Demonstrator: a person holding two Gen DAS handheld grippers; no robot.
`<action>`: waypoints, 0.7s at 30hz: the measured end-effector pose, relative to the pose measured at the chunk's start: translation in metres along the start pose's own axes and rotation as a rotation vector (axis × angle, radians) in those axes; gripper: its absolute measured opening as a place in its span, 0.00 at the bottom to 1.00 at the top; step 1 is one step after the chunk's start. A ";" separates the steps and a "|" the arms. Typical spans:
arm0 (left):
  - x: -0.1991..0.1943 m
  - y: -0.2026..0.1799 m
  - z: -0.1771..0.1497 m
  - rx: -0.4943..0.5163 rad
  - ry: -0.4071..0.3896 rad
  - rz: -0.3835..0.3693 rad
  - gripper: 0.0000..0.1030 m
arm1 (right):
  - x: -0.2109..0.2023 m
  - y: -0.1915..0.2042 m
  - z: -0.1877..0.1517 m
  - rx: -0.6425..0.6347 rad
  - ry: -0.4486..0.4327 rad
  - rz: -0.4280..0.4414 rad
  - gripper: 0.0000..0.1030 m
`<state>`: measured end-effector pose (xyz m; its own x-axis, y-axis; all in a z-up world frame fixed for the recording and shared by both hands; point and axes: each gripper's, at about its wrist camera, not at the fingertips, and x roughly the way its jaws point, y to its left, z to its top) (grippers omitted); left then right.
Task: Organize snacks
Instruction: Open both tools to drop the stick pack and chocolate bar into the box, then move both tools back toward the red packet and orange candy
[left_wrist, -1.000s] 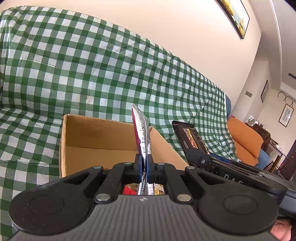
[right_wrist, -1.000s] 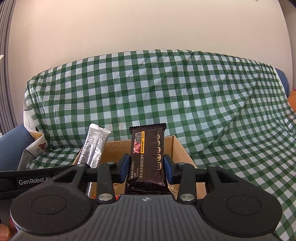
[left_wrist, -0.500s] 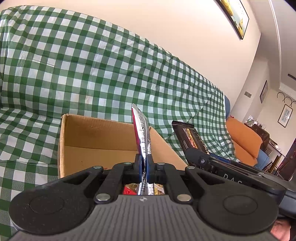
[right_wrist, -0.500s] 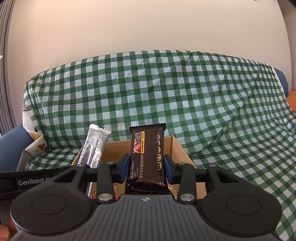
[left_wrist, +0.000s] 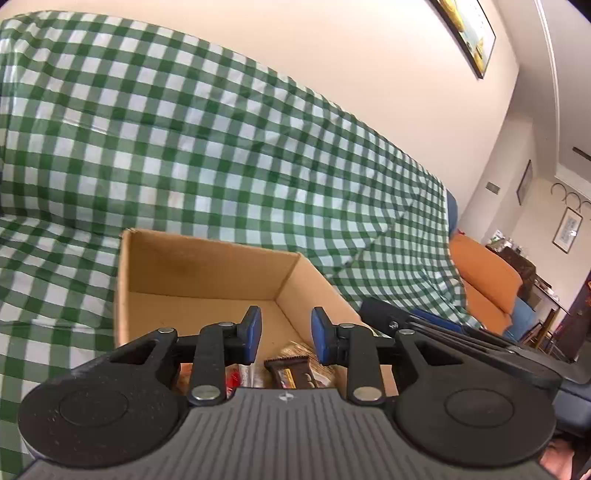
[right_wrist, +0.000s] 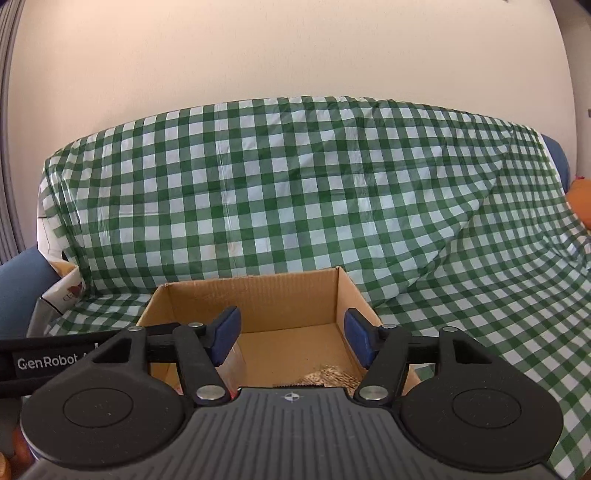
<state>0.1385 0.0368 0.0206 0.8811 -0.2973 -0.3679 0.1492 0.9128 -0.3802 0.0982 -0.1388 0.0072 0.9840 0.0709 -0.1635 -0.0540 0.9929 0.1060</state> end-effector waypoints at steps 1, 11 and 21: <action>-0.002 0.003 0.001 -0.007 -0.007 0.006 0.31 | 0.000 0.000 0.000 0.008 0.000 -0.006 0.63; -0.051 0.028 0.027 0.052 -0.047 0.075 0.28 | -0.002 0.031 -0.005 0.059 0.015 0.033 0.63; -0.110 0.083 0.051 0.368 -0.007 0.164 0.23 | -0.031 0.109 -0.015 -0.027 -0.036 0.256 0.28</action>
<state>0.0766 0.1592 0.0731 0.9093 -0.1385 -0.3924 0.1562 0.9876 0.0133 0.0590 -0.0310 0.0095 0.9432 0.3169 -0.0992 -0.3057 0.9453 0.1135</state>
